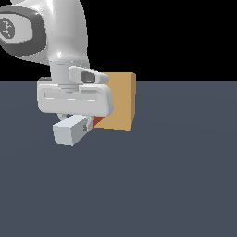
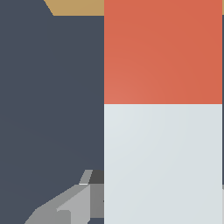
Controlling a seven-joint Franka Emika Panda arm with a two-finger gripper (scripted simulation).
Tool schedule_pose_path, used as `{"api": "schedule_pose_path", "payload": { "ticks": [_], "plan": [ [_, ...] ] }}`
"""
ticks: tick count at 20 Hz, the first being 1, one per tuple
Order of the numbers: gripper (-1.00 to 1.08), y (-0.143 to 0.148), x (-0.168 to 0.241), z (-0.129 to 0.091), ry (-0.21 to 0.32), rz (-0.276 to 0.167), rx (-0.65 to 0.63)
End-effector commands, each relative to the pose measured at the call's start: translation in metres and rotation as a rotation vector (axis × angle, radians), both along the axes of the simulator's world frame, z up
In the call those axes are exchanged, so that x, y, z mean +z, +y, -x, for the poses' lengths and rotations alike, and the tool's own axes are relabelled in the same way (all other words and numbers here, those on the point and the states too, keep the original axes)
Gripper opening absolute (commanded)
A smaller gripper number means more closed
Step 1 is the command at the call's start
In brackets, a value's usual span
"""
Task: Insert the peg into the horizontal hole in a box.
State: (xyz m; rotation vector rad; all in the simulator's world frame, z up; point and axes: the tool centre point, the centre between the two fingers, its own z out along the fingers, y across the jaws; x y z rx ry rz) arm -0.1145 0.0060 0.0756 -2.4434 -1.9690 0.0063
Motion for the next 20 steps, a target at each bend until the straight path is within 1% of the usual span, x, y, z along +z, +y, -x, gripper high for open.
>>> {"api": "schedule_pose_path", "payload": {
  "ticks": [1,6,15,20],
  "plan": [
    [-1.0,0.006,0.002,-0.003,-0.004,0.0,0.001],
    [-1.0,0.029,0.002,-0.007,-0.006,-0.001,0.001],
    [-1.0,0.095,0.003,-0.021,-0.008,-0.001,0.001],
    [-1.0,0.114,0.004,-0.026,-0.009,-0.001,0.001]
  ]
}}
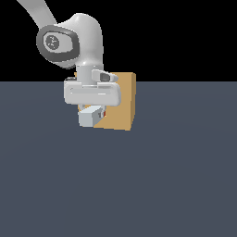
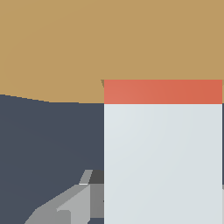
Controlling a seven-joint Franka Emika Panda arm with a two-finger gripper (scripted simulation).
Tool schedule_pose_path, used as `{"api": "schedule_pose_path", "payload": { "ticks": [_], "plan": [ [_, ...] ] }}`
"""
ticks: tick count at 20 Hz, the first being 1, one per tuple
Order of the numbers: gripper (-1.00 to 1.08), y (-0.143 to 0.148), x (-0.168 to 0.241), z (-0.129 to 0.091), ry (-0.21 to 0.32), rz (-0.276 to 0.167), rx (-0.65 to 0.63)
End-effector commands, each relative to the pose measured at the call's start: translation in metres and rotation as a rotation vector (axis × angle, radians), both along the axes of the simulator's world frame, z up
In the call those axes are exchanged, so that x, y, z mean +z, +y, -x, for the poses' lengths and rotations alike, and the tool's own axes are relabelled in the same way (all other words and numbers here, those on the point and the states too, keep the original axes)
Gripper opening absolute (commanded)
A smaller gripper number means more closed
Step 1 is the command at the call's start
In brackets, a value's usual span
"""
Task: Insert the peg into the horizontal hole in a box.
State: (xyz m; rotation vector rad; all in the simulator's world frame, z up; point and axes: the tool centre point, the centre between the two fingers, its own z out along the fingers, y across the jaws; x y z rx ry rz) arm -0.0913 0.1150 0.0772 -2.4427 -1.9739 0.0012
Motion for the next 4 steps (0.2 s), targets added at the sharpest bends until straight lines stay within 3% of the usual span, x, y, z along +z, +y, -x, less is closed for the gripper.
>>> {"api": "schedule_pose_path", "payload": {
  "ticks": [1,4],
  "plan": [
    [-1.0,0.0066,0.002,-0.0039,-0.005,-0.001,-0.002],
    [-1.0,0.0082,0.0023,-0.005,-0.005,-0.001,-0.002]
  ]
}}
